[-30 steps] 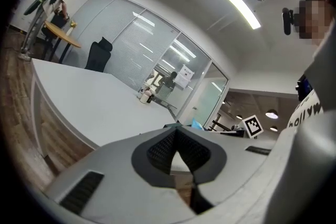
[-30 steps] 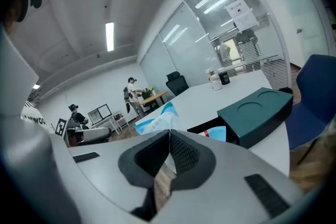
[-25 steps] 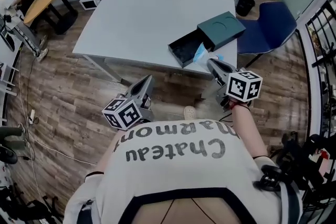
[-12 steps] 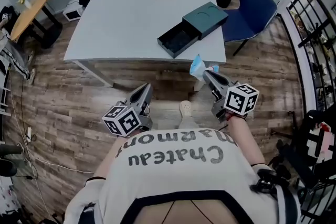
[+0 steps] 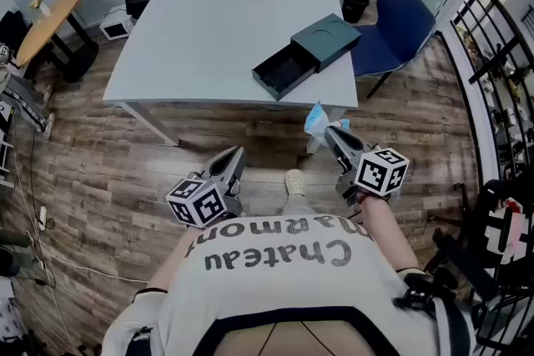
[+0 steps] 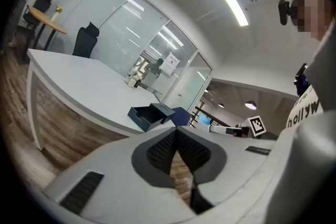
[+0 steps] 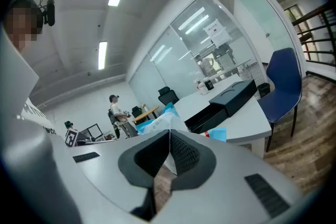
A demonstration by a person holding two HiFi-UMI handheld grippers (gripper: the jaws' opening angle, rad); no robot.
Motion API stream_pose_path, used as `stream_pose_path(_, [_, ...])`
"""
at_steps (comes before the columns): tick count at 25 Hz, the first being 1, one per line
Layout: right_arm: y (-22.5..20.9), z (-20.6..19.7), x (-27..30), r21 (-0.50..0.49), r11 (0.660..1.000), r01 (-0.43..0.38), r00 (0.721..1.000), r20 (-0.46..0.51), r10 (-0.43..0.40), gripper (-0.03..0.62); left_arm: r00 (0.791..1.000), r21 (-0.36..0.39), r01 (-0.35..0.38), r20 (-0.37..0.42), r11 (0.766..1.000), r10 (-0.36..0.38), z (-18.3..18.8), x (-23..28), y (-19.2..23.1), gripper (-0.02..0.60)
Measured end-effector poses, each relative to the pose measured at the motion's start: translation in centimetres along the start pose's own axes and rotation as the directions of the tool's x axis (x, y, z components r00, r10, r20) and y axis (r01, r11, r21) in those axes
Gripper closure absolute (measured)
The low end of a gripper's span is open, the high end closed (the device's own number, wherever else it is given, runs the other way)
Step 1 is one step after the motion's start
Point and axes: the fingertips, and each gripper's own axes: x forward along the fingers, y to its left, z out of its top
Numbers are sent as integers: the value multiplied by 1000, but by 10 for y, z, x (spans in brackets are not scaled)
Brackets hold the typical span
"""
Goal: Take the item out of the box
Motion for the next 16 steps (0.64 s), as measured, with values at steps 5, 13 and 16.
stream_pose_path(5, [4,1,3,-16,1000,1,1000,-7,-1,589,1000,-7,-20,19,1000,20,6,-7,7,569])
stream_pose_path(13, [9,2,7,-35,999,0,1000,-9,0,589,999,-1,-25,38,1000,25,10,-13,8,569])
stream_pose_path(16, [9,2,7,-35,999,4,1000,-9,-4,589,999,-1,-25,38,1000,25,10,-14,8,569])
